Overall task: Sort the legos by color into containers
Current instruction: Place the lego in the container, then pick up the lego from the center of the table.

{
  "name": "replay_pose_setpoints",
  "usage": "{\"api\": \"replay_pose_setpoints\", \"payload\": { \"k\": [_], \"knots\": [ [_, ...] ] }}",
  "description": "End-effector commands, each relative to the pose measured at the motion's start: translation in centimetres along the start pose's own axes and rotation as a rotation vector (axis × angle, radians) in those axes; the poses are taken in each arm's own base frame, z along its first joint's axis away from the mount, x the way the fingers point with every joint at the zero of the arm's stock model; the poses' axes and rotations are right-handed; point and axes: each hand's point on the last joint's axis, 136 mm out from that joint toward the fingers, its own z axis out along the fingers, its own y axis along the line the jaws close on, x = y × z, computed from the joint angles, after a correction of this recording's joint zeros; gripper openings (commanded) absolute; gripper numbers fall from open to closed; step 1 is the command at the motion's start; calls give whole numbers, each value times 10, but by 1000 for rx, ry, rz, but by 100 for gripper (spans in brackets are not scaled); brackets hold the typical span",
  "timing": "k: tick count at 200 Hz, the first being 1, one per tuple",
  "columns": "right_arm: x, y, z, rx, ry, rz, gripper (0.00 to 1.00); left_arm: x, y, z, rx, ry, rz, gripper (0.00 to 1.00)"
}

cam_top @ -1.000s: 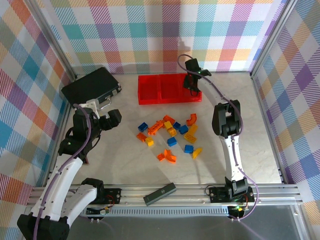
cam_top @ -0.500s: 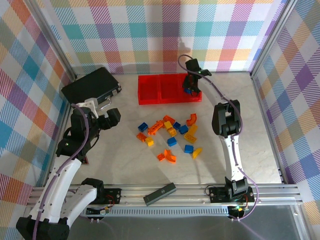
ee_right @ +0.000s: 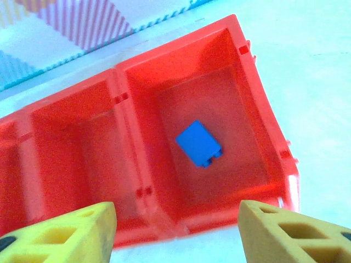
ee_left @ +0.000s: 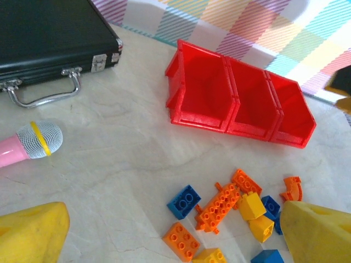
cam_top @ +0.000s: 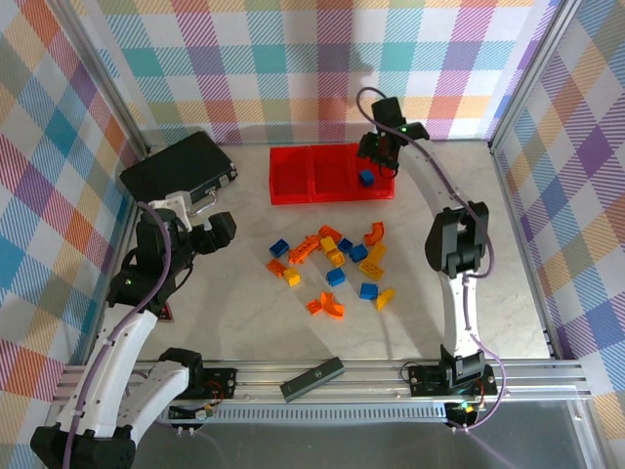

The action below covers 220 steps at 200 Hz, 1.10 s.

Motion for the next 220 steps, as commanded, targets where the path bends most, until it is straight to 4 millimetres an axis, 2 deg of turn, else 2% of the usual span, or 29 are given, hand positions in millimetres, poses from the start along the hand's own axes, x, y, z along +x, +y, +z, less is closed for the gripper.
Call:
{"api": "replay_pose_setpoints", "payload": {
  "k": [1,30,50,75,96,112,128,150,185,220],
  "knots": [
    [6,10,-63,-90,4,-24,61,6,-17,5,68,62,12,96],
    [40,0,-100,-141,45,-16,61,27,-39,26,121,173,47,95],
    [68,-12,-113,-153,87,-6,62,48,-53,43,117,261,90,93],
    [100,-29,-119,-150,132,15,62,82,-68,62,89,379,183,88],
    [119,-41,-121,-134,153,25,63,107,-61,77,-41,453,212,86],
    [130,-48,-119,-121,172,36,64,126,-67,81,-90,484,217,85],
    [137,-54,-119,-110,174,49,66,142,-73,84,-103,509,215,86],
    [140,-59,-117,-109,165,62,67,162,-69,92,-131,551,170,86],
    [140,-61,-119,-105,162,62,68,178,-60,106,-201,588,159,82],
    [137,-55,-124,-141,147,75,68,203,-63,121,-277,676,213,77]
  ]
}}
